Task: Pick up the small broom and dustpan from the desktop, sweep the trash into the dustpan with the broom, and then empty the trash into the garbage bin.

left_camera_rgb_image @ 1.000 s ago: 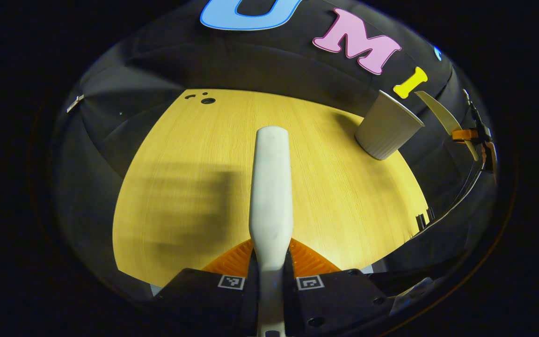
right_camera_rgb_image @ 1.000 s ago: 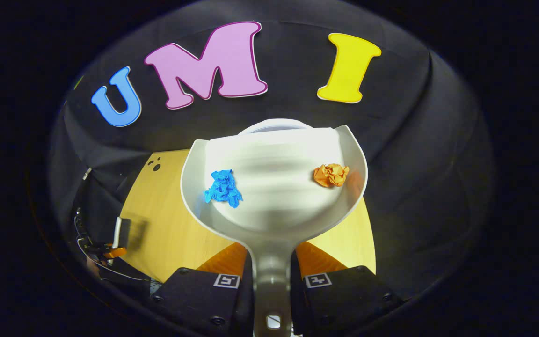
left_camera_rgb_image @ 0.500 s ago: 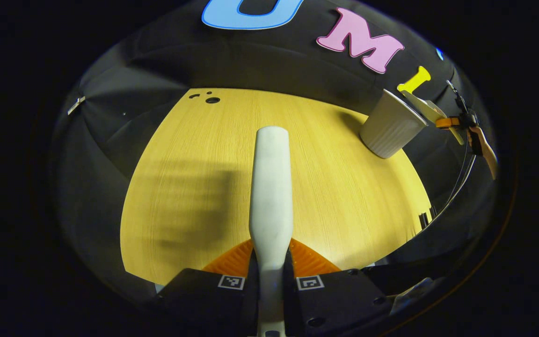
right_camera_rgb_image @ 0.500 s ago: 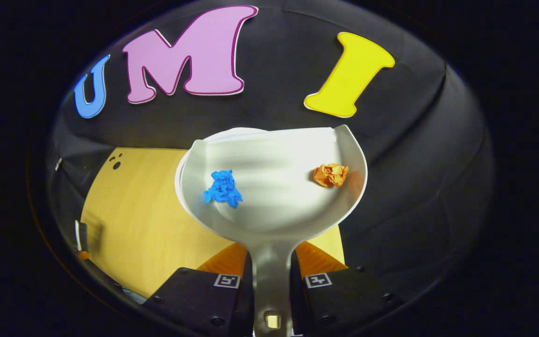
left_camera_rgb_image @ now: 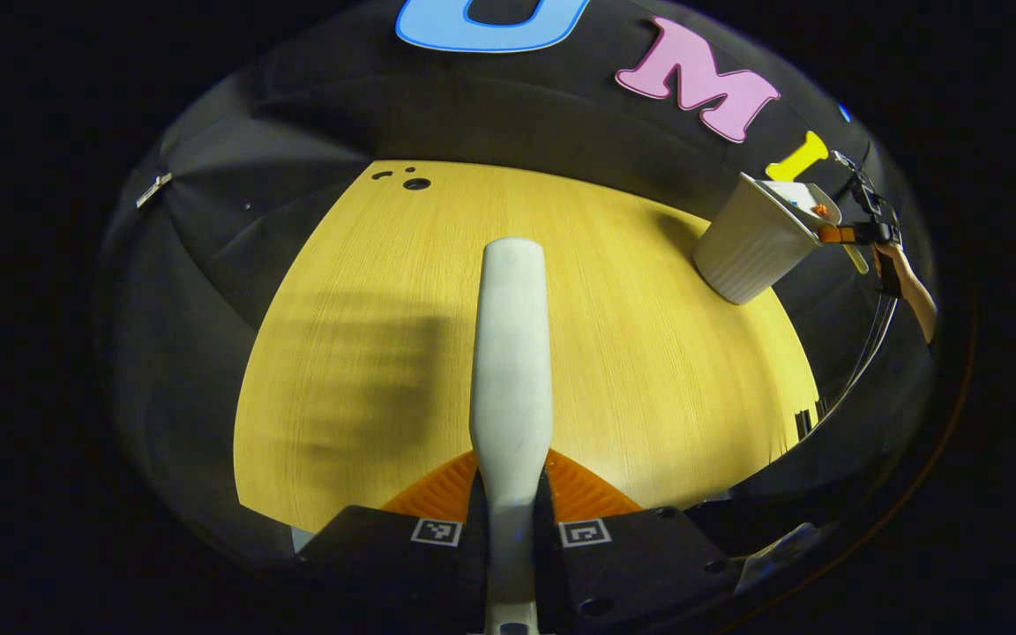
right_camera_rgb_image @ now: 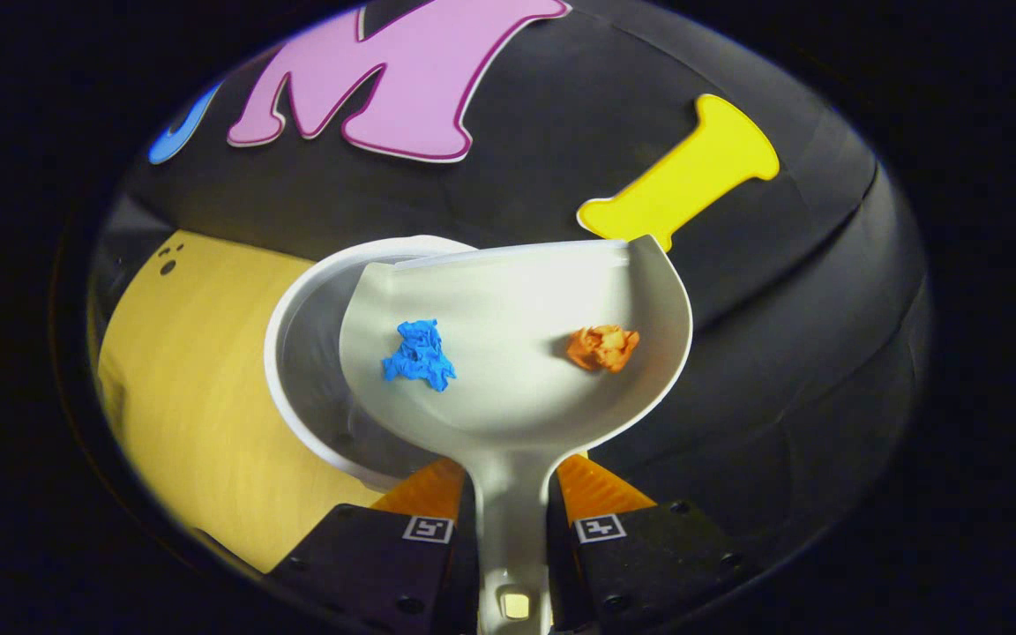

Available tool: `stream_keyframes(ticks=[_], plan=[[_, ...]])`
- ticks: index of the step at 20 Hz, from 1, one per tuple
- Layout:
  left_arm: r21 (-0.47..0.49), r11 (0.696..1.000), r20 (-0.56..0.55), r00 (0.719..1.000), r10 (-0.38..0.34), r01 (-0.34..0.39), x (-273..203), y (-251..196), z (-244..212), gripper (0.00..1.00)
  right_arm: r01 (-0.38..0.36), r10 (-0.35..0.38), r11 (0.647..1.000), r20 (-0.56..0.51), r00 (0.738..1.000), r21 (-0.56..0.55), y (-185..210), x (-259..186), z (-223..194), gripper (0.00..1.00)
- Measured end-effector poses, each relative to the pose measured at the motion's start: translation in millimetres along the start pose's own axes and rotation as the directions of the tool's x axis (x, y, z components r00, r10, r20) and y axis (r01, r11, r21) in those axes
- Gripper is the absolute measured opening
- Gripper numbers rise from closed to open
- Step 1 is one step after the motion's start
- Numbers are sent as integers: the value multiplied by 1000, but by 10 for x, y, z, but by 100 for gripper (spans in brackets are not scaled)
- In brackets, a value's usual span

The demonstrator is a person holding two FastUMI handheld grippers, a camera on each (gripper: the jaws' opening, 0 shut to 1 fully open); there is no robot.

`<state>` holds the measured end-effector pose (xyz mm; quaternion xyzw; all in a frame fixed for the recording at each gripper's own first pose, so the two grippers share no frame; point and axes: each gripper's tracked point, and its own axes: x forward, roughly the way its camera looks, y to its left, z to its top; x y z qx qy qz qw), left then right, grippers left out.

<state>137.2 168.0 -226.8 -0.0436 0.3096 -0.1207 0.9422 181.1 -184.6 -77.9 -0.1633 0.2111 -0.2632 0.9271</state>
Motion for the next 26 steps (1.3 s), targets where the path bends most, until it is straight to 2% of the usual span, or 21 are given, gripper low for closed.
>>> stream_keyframes(ticks=[1,2,4,9,11,12,13,15,17,20,21,22,23,25,26], plan=[[0,1000,0,1000,3,-3,2,14,9,24,15,-15,999,9,1000,-46,47,38,11,31],[-1,1000,-1,1000,2,-2,1,8,14,26,31,-29,995,16,999,-93,83,46,32,35],[-5,1000,-1,1000,-1,1,0,-10,27,26,66,-62,980,27,998,-189,123,46,76,35],[-16,1000,5,1000,-13,13,-7,-92,6,24,147,-125,904,80,989,-401,120,110,178,35],[-24,1000,3,1000,-13,13,-16,-99,-24,26,188,-151,848,115,982,-496,97,72,249,35],[-24,1000,0,1000,-10,10,-20,-99,-39,24,208,-155,820,143,978,-533,102,59,316,30],[-26,1000,-3,1000,-8,8,-18,-96,-47,26,221,-160,797,157,975,-562,121,63,317,35],[-42,999,-8,1000,-9,8,2,-107,-67,26,244,-174,749,171,970,-616,124,-2,379,35],[-74,997,-6,1000,-14,14,5,-130,-69,26,276,-193,678,197,961,-681,74,-41,403,35],[-97,995,-3,1000,-15,15,20,-140,-79,26,315,-193,547,249,949,-776,-1,-90,454,35],[-104,994,-5,1000,-18,17,18,-145,-88,26,318,-190,518,255,948,-794,0,-79,444,35],[-109,994,-8,1000,-19,18,25,-151,-99,26,315,-179,500,259,949,-807,-1,-73,437,31],[-111,994,-10,1000,-20,19,23,-153,-101,26,315,-173,481,264,949,-818,2,-74,437,35],[-112,994,-13,1000,-21,19,25,-164,-100,26,333,-173,414,285,943,-848,-29,-82,446,31],[-112,994,-16,1000,-23,21,29,-171,-108,24,335,-172,389,289,942,-858,-26,-69,432,35]])
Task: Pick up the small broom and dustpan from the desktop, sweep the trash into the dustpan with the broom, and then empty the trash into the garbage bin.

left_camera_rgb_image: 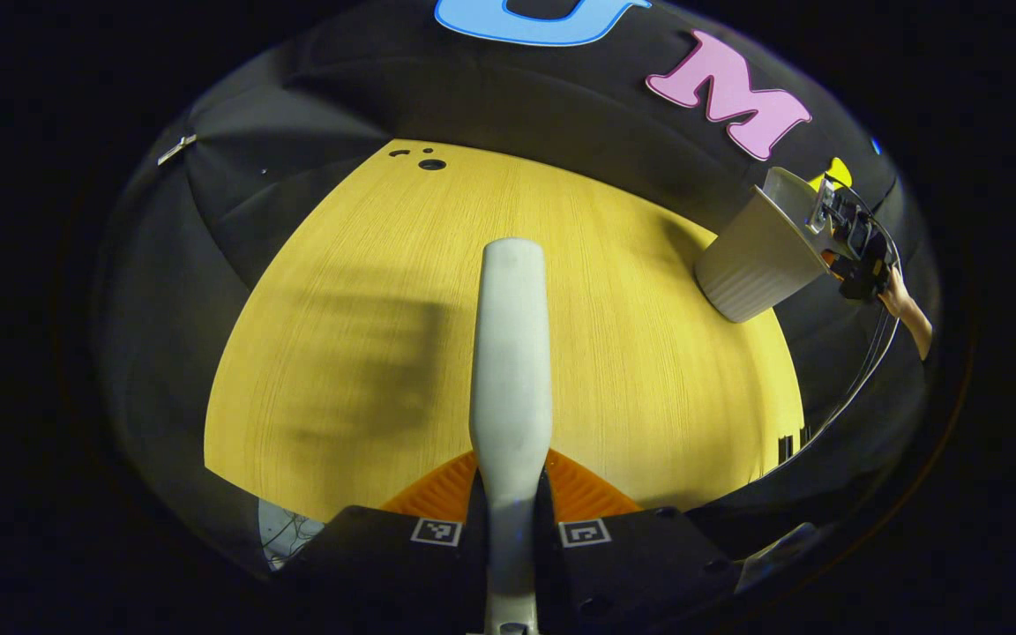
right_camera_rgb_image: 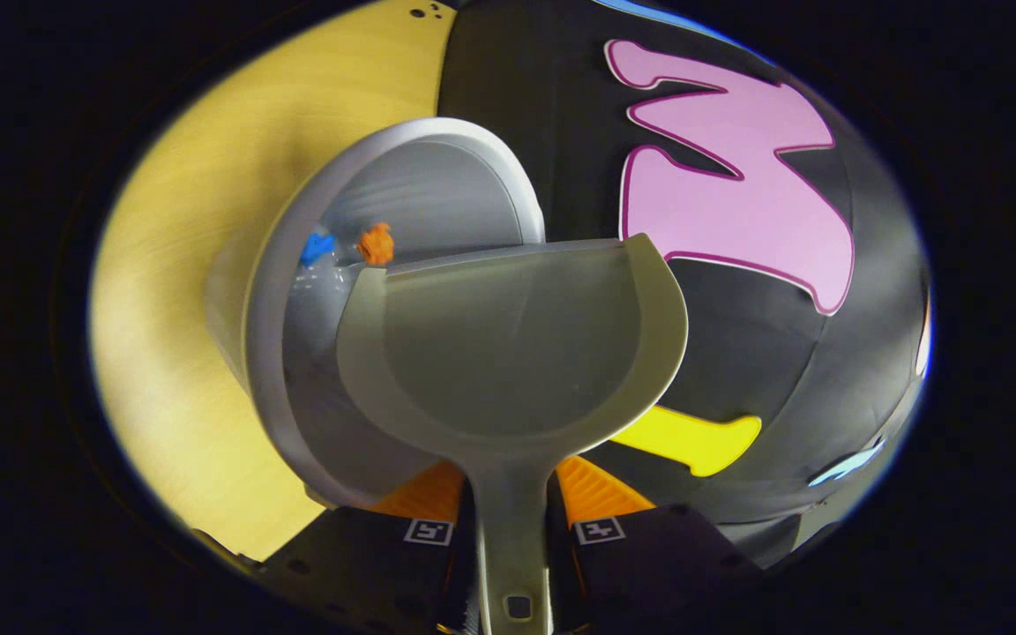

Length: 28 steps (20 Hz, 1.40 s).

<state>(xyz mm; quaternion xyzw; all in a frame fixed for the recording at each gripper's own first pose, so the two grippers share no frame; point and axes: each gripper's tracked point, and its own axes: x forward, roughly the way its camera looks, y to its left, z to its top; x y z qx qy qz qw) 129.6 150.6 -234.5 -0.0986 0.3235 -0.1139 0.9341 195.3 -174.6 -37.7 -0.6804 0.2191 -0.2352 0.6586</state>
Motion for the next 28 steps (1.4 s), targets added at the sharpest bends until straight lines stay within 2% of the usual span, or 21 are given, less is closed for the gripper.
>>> stream_keyframes(ticks=[2,5,9,12,15,18,20,22,23,25,26,28], plan=[[7,1000,-1,1000,-1,1,0,-7,8,26,23,-23,1000,1,1000,-13,-49,3,-11,35],[18,1000,1,1000,-8,8,-9,-9,37,24,6,-5,1000,-18,1000,29,-42,36,-72,35],[22,1000,9,1000,-6,5,-11,-52,57,25,-13,22,980,-42,999,198,-164,-4,-152,35],[28,999,16,1000,24,-24,-22,-78,4,26,-36,49,933,-26,998,357,-383,-138,-163,35],[30,999,38,998,44,-45,-62,-93,20,24,-46,47,864,11,999,501,-588,-345,-168,35],[19,997,74,995,72,-74,-116,-64,10,26,-76,60,777,46,997,625,-768,-620,-201,35],[21,993,101,988,114,-116,-249,26,-30,25,-86,45,705,76,996,704,-920,-840,-184,35],[52,985,117,981,156,-163,-340,144,-103,26,-116,39,615,117,992,780,-1044,-961,-115,31],[69,981,121,978,172,-181,-368,193,-128,26,-139,41,568,141,989,811,-1107,-1058,-80,35],[84,979,115,977,177,-188,-369,226,-195,24,-184,42,485,187,981,855,-1243,-1140,-49,35],[81,980,109,979,172,-181,-352,218,-242,26,-203,36,451,209,977,869,-1284,-1157,-26,31],[68,985,99,983,154,-161,-308,210,-331,26,-230,27,402,239,971,886,-1321,-1140,-22,35]])
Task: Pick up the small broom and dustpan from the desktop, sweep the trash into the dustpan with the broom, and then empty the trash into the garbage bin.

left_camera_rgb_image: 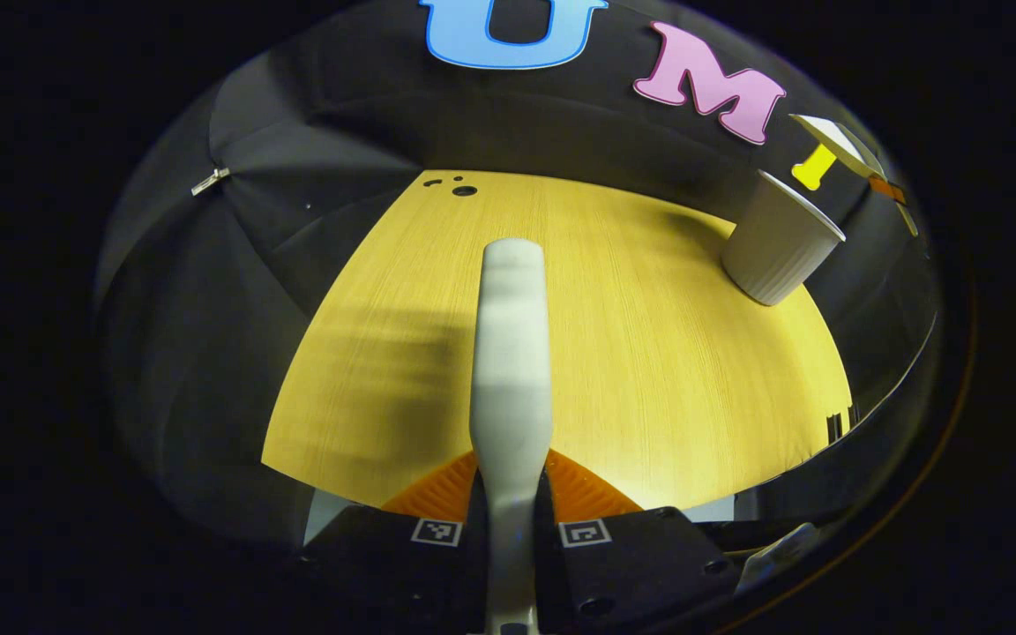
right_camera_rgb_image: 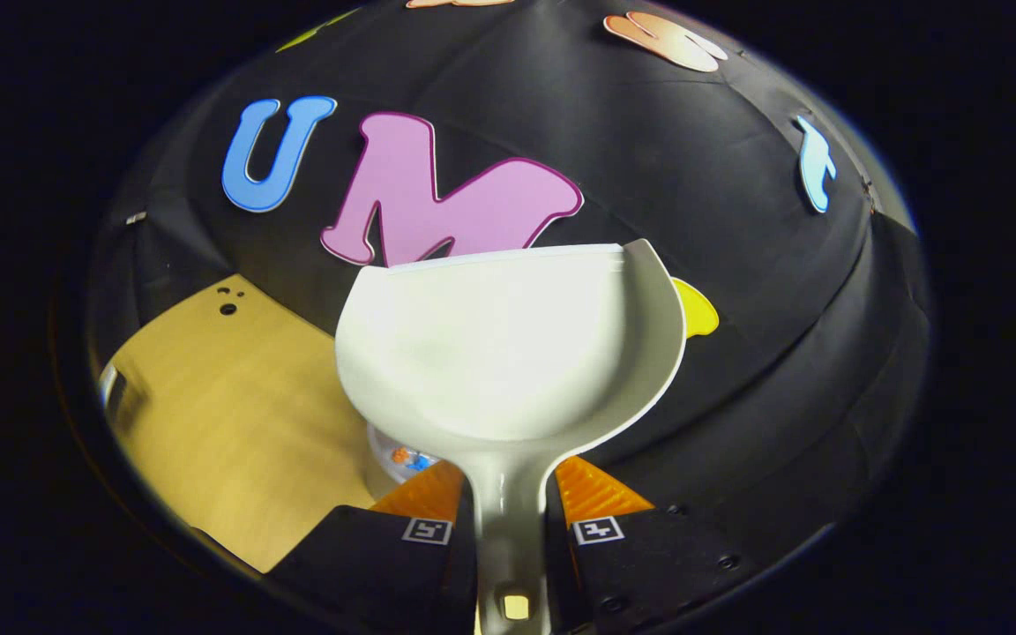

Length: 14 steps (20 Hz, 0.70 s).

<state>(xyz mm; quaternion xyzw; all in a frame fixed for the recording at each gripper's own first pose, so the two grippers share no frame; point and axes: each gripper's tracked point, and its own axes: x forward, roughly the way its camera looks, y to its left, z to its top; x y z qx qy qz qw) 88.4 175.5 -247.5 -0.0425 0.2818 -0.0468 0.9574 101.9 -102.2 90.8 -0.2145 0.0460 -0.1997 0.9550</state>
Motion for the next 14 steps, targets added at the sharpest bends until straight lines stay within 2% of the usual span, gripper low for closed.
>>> stream_keyframes(ticks=[1,2,3,6,7,8,10,11,12,14], plan=[[-4,1000,-2,1000,-3,3,18,7,-45,26,-16,16,999,7,1000,40,10,1,-17,38],[-11,1000,-3,1000,-4,4,43,4,-85,26,-40,40,996,8,999,82,23,13,-30,35],[-26,1000,-5,1000,-6,6,76,-2,-124,26,-64,63,990,9,998,126,17,18,-40,39],[-58,998,2,1000,-17,17,145,-36,-180,26,-129,130,965,9,991,231,41,83,-143,31],[-55,998,3,1000,-17,17,159,-28,-181,26,-139,143,959,4,990,247,99,84,-197,39],[-45,999,3,1000,-16,16,183,-27,-191,26,-153,158,953,3,987,263,124,101,-212,35],[-10,1000,6,1000,-10,10,235,-15,-180,25,-191,199,938,0,980,289,200,147,-298,35],[8,1000,4,1000,-9,9,258,-8,-164,25,-210,223,930,-8,975,303,237,176,-351,39],[24,1000,4,1000,-9,9,294,-10,-138,25,-233,251,918,-15,968,321,287,194,-402,31],[50,999,3,1000,-10,10,378,-32,-80,25,-279,312,893,-38,949,354,373,193,-466,35]])
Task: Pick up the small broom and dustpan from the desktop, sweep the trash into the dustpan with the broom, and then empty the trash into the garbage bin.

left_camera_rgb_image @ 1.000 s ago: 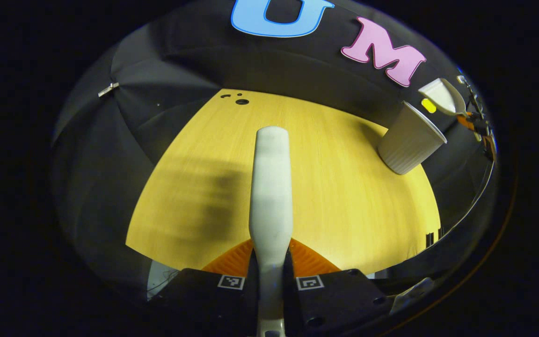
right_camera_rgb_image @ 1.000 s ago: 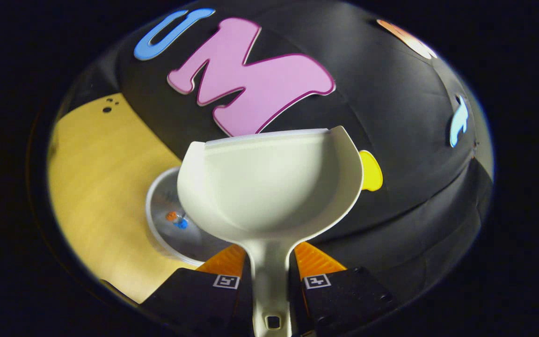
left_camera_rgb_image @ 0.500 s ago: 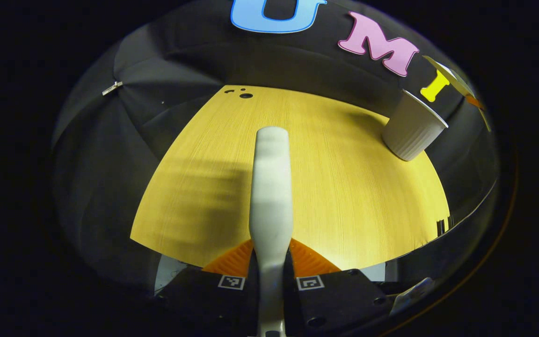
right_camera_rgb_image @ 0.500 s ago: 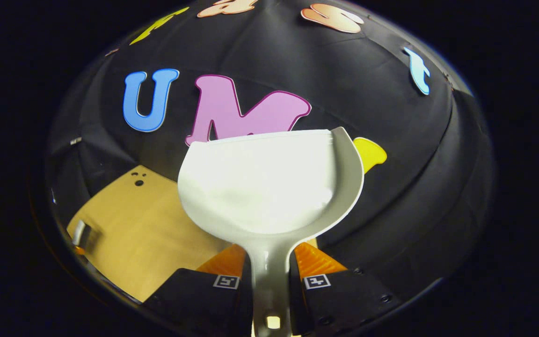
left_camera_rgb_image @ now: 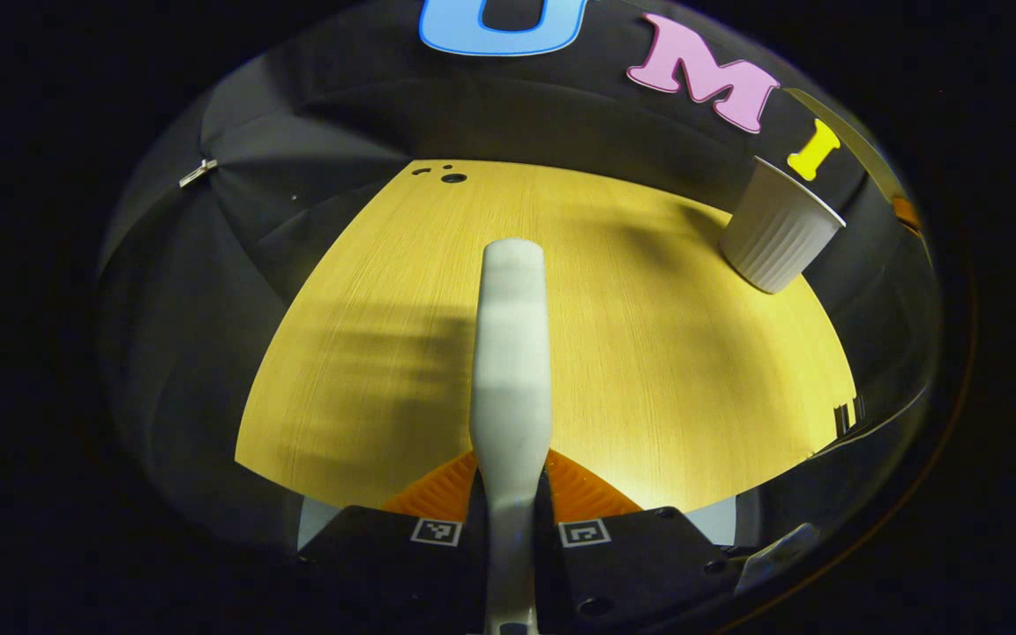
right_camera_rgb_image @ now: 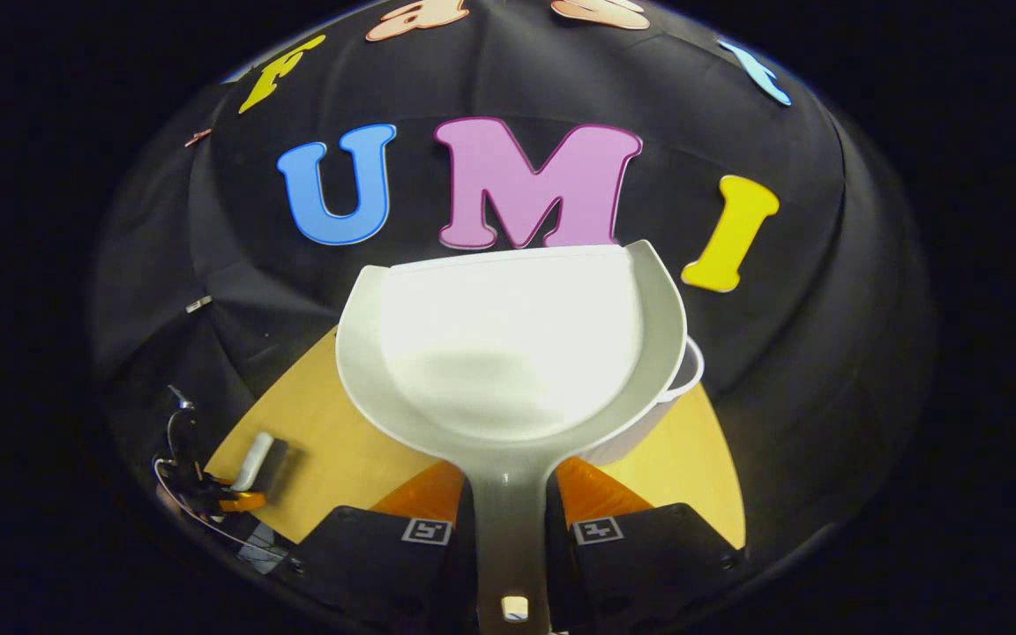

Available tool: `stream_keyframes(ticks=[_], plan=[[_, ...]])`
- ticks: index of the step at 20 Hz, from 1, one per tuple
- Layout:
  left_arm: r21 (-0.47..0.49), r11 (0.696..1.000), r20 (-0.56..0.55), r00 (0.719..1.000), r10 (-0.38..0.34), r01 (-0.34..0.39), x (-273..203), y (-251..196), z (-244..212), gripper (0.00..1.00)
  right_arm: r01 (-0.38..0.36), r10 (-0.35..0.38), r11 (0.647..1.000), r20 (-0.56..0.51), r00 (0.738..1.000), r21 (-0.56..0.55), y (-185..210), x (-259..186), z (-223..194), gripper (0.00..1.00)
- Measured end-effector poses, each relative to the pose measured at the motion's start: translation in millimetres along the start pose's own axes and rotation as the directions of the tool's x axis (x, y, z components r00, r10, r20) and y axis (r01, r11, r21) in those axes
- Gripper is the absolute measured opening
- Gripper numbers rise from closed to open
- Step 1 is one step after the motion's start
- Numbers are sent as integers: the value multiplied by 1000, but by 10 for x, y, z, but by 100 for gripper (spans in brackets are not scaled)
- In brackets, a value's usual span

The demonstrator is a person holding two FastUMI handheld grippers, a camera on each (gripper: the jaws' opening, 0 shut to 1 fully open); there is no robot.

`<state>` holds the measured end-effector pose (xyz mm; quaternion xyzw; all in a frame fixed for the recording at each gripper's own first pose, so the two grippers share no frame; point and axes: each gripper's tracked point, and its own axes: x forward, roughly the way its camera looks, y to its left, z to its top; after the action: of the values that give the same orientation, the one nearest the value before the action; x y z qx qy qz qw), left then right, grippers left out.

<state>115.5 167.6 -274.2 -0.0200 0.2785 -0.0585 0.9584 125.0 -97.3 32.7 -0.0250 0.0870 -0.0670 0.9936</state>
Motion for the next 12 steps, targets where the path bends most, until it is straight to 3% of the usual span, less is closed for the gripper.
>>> stream_keyframes(ticks=[3,8,9,10,11,12], plan=[[32,999,3,1000,-11,11,121,-67,94,25,-44,47,998,-91,995,37,-30,41,-260,39],[100,995,-15,1000,-1,3,326,-178,128,25,-62,79,995,-238,968,80,-231,-33,-805,31],[105,994,-20,1000,1,2,370,-212,136,26,-60,84,994,-269,959,94,-301,-13,-1002,39],[106,994,-27,1000,4,-1,429,-243,137,26,-55,86,992,-295,952,111,-381,-20,-1140,31],[106,994,-37,999,9,-5,480,-266,140,24,-44,81,992,-320,944,121,-360,23,-1288,35],[104,995,-46,999,13,-8,546,-294,140,26,-27,71,991,-343,937,131,-378,84,-1440,31]])
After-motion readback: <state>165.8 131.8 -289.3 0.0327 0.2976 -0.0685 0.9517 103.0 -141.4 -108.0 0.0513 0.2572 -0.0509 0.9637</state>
